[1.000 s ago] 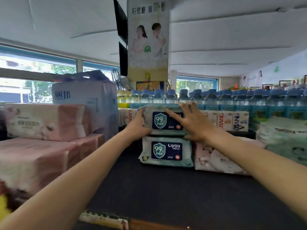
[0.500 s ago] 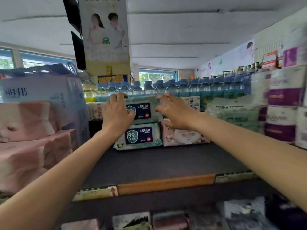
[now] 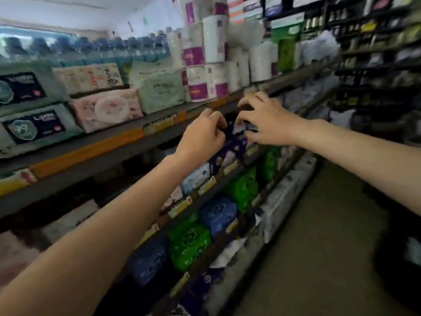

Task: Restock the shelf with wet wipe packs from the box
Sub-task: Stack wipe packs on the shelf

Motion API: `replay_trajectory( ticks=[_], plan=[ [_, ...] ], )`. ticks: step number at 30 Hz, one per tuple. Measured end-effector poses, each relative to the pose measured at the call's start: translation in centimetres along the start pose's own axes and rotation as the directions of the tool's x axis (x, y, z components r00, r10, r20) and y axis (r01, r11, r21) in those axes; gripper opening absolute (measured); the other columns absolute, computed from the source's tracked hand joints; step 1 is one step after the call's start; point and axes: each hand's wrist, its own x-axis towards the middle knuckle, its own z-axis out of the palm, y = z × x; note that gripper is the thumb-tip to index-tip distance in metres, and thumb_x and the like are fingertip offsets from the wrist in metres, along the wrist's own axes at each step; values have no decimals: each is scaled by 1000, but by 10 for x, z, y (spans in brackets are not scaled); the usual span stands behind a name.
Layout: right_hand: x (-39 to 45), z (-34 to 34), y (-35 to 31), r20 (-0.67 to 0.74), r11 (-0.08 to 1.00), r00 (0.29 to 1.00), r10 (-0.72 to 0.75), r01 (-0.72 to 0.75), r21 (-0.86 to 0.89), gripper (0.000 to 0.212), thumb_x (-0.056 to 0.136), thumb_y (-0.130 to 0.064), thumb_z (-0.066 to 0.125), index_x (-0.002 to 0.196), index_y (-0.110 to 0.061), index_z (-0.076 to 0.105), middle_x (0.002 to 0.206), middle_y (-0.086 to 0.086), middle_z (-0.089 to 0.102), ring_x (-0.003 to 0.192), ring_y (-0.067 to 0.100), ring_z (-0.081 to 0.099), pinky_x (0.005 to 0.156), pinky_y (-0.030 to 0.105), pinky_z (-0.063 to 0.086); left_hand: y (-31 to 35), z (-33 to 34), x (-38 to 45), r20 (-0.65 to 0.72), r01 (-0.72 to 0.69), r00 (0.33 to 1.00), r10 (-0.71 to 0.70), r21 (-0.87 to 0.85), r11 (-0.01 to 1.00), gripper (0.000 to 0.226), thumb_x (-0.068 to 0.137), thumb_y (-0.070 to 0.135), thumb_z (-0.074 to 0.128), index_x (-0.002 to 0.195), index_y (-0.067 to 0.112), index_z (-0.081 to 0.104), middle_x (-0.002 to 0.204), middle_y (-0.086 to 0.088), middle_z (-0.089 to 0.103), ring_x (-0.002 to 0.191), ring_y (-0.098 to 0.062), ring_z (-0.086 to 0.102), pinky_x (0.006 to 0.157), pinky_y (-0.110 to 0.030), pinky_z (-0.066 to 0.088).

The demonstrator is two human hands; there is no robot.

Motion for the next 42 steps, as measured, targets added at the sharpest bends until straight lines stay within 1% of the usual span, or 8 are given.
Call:
replay_trajectory(
  ticks=[4,9,17,22,28,31,36,42],
  plan=[
    [-136,21,74,230,954,929,289,-299,8,32,90,-34,52,119,-18,53,134,10,34,125,32,28,99,45,36,105,92,-7,262,-161,945,197,-151,975,24,89,15,52,112,7,55,113,-12,50,101,-29,55,83,-33,43],
    [-330,71,135,529,784,648,548,-619,-53,25,90,-31,52,114,-27,58,126,7,39,120,33,33,101,46,37,236,214,-75,528,-247,756,388,-319,915,24,87,14,50,108,8,60,112,-12,59,108,-29,56,88,-33,43],
    [-612,115,174,761,485,229,607,-865,-127,23,87,-12,54,101,0,67,96,13,67,100,27,62,79,26,40,405,359,-144,704,-326,411,579,-480,815,22,87,13,50,103,4,63,109,-17,64,102,-33,59,82,-34,44],
    [-718,157,203,831,435,65,552,-873,-220,24,82,-11,56,99,4,64,102,21,65,96,32,61,84,42,46,476,426,-181,807,-300,312,501,-416,858,31,87,13,48,115,6,59,121,-15,59,111,-32,56,91,-35,46],
    [-748,186,229,631,401,101,769,-845,-354,62,78,-38,64,128,-9,41,133,18,35,123,37,34,96,41,36,503,466,-185,886,-217,310,345,-287,933,29,89,12,45,115,7,58,119,-13,61,105,-30,58,90,-38,49],
    [-749,199,229,571,520,195,797,-703,-485,91,65,-47,74,138,-12,33,139,20,36,123,37,40,95,43,40,514,485,-178,899,-103,358,253,-231,968,28,90,12,43,111,7,61,115,-14,64,104,-31,60,88,-37,50],
    [-751,232,227,631,513,112,767,-698,-499,106,47,-56,81,135,-15,38,132,22,43,117,38,38,94,54,39,535,509,-191,910,-89,303,283,-269,959,26,88,9,43,106,7,62,114,-11,65,107,-27,59,94,-37,47],
    [-697,250,245,570,706,484,664,-656,-267,68,79,-39,64,135,-7,40,144,22,31,135,37,27,111,52,17,534,526,-193,929,-23,277,244,-247,969,26,87,8,45,106,6,62,114,-13,65,106,-28,60,92,-37,49]
  ],
)
